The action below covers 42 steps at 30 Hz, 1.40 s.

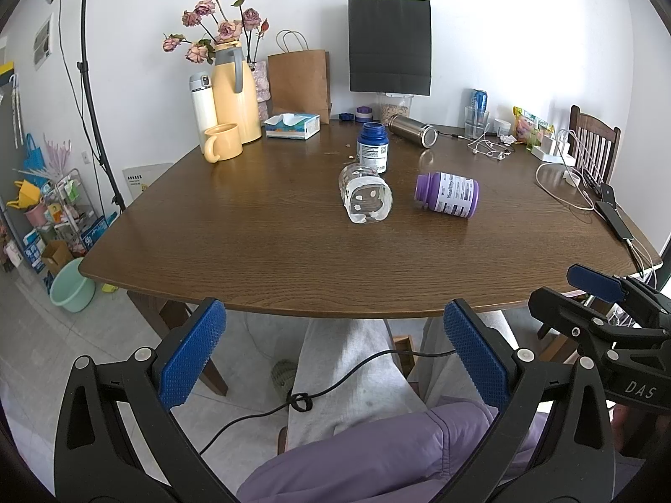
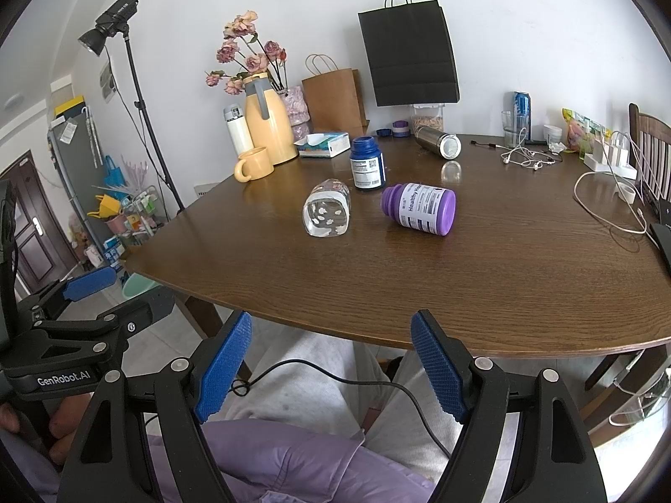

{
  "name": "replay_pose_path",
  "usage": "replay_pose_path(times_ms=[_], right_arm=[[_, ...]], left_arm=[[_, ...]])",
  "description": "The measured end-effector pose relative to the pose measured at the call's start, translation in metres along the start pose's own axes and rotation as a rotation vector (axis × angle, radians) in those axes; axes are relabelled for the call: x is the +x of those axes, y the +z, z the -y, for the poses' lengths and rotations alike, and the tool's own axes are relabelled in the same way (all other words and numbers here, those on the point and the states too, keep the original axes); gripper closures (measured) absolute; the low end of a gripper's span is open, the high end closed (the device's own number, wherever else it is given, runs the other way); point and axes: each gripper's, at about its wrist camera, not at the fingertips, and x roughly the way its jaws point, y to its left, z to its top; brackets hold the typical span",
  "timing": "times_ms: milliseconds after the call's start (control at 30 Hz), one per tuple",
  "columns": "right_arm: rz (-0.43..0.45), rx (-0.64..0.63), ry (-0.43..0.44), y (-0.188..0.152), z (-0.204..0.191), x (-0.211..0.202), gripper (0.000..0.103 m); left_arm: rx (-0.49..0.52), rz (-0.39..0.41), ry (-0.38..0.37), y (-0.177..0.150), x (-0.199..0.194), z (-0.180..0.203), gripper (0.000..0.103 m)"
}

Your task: Flip cup upright

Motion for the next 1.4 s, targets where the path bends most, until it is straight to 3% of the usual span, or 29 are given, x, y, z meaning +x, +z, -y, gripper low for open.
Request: replay_pose_path(times_ms=[1400], right_arm=[[0.001, 0.0, -0.003, -0.0017, 0.0047, 0.0015, 0.02]], left_arm=[[-0.002, -0.003, -0.001, 0.0005, 0.0006, -0.0005, 0.0]])
